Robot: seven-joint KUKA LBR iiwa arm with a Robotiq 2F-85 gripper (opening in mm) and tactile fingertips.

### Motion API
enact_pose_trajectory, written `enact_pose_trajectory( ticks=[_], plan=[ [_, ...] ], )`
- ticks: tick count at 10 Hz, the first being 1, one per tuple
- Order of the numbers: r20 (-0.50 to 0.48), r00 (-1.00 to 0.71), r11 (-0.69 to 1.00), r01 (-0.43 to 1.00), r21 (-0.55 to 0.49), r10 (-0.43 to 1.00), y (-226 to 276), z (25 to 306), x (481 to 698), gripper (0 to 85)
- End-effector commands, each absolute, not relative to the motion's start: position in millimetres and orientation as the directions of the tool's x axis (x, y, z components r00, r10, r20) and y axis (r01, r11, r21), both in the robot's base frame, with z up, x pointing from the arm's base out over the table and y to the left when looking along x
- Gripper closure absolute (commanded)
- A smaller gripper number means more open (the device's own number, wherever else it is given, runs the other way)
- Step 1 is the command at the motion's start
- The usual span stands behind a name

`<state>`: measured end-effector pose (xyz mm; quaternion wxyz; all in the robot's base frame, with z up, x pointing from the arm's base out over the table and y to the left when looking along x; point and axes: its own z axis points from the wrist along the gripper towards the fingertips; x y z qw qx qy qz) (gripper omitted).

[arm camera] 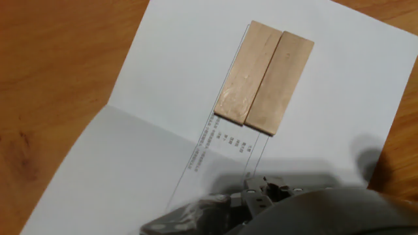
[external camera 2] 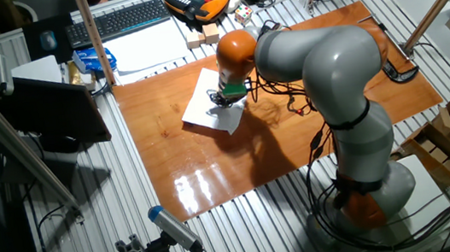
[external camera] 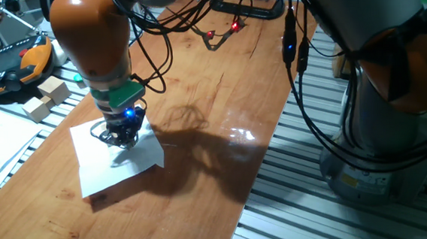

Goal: Unfold a piece of paper

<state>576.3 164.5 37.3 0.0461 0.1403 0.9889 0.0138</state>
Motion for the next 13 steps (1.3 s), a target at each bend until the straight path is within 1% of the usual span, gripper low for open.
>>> enact_pose_trajectory(
  ticks=[1, 8, 13],
  plan=[
    [-0.091, -0.956, 0.96, 0.278, 0.041, 0.281, 166, 35, 575, 83.0],
    [-0.106, -0.955, 0.961, 0.273, 0.036, 0.276, 172, 24, 572, 83.0],
    [-0.104, -0.956, 0.962, 0.272, 0.032, 0.274, 173, 24, 572, 83.0]
  ],
)
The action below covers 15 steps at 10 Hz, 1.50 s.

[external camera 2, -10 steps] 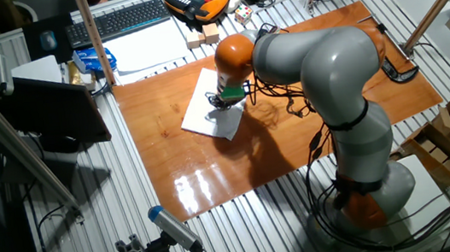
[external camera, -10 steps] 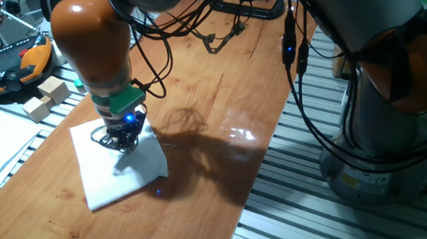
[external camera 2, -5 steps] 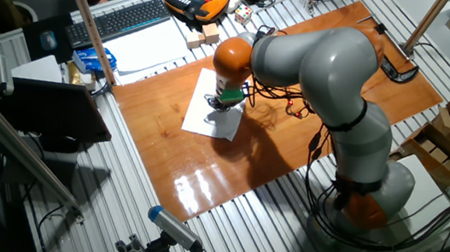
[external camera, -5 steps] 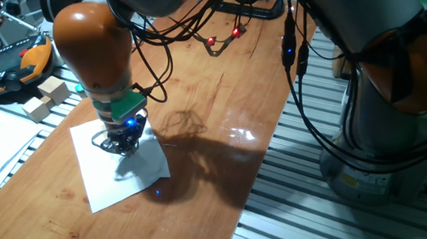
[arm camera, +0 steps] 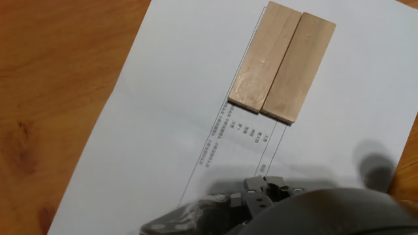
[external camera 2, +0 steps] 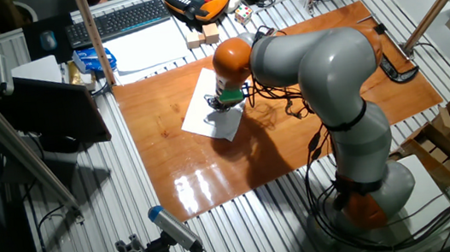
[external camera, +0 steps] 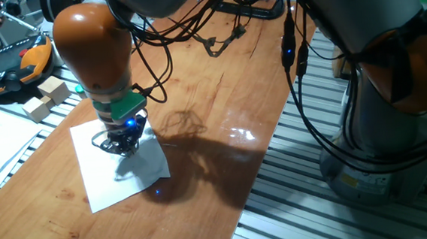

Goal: Unfold a piece of paper

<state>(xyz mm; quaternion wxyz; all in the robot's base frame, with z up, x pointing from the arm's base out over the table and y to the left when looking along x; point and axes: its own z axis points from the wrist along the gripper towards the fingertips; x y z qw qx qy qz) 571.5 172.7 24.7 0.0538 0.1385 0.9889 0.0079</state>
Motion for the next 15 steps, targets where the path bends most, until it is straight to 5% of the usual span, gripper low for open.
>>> enact_pose_trajectory(
  ticks=[1, 11, 15],
  plan=[
    [-0.1, -0.955, 0.961, 0.276, 0.024, 0.278, 173, 29, 571, 83.0],
    [-0.064, -0.965, 0.966, 0.256, -0.029, 0.253, 156, 106, 544, 83.0],
    [-0.04, -0.963, 0.964, 0.266, -0.003, 0.266, 135, 129, 550, 83.0]
  ],
)
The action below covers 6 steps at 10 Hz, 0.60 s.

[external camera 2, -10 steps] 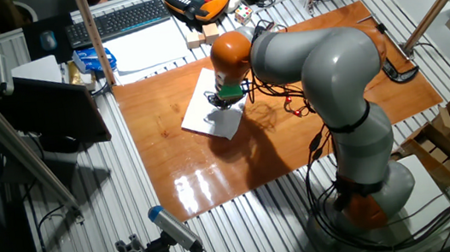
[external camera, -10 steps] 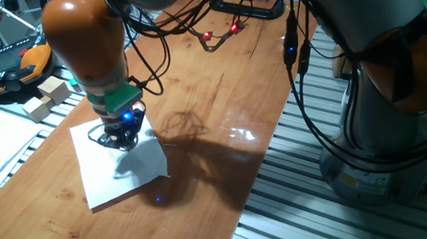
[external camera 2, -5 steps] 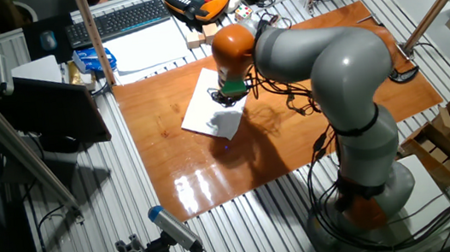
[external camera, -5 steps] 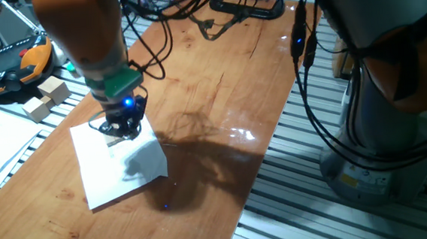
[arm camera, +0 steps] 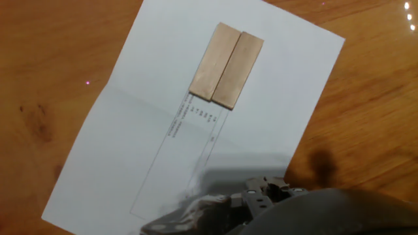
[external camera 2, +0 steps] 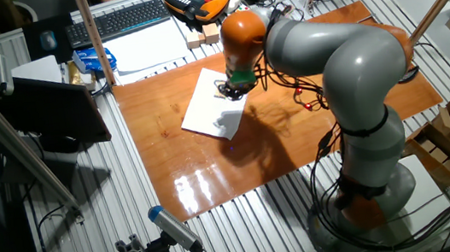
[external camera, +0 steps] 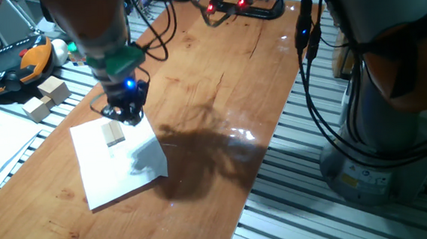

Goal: Unfold a piece of paper

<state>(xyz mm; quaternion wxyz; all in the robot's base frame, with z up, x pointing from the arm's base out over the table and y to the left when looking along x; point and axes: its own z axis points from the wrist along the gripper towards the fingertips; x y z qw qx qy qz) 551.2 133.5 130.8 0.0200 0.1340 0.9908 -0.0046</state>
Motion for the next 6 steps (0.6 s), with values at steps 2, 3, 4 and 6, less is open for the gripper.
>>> enact_pose_trajectory(
  ticks=[2, 3, 4, 6],
  plan=[
    [-0.049, -0.964, 0.965, 0.263, -0.01, 0.262, 121, 140, 557, 83.0],
    [-0.049, -0.965, 0.966, 0.257, -0.011, 0.256, 113, 145, 559, 83.0],
    [-0.047, -0.966, 0.967, 0.254, -0.01, 0.253, 108, 150, 559, 83.0],
    [-0.045, -0.966, 0.967, 0.254, -0.012, 0.253, 102, 154, 561, 83.0]
  ],
)
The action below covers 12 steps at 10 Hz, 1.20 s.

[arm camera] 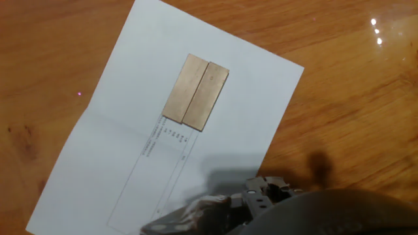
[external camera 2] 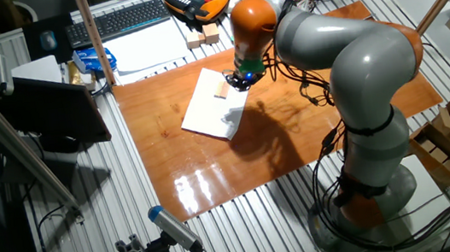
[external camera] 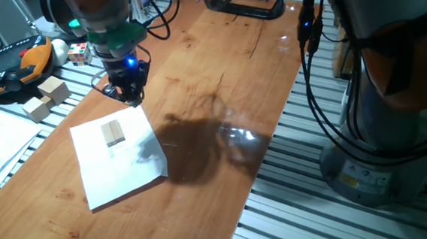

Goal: Unfold a piece of paper

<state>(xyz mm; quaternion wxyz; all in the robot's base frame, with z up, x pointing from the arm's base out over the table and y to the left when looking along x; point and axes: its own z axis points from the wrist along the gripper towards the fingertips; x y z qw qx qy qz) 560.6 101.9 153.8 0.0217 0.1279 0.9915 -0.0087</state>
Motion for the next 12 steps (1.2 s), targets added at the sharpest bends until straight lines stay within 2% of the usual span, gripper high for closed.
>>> enact_pose_trajectory(
  ticks=[1, 12],
  plan=[
    [-0.043, -0.966, 0.967, 0.254, -0.012, 0.253, 101, 154, 561, 83.0],
    [-0.039, -0.971, 0.971, 0.236, -0.02, 0.236, 100, 160, 551, 83.0]
  ],
)
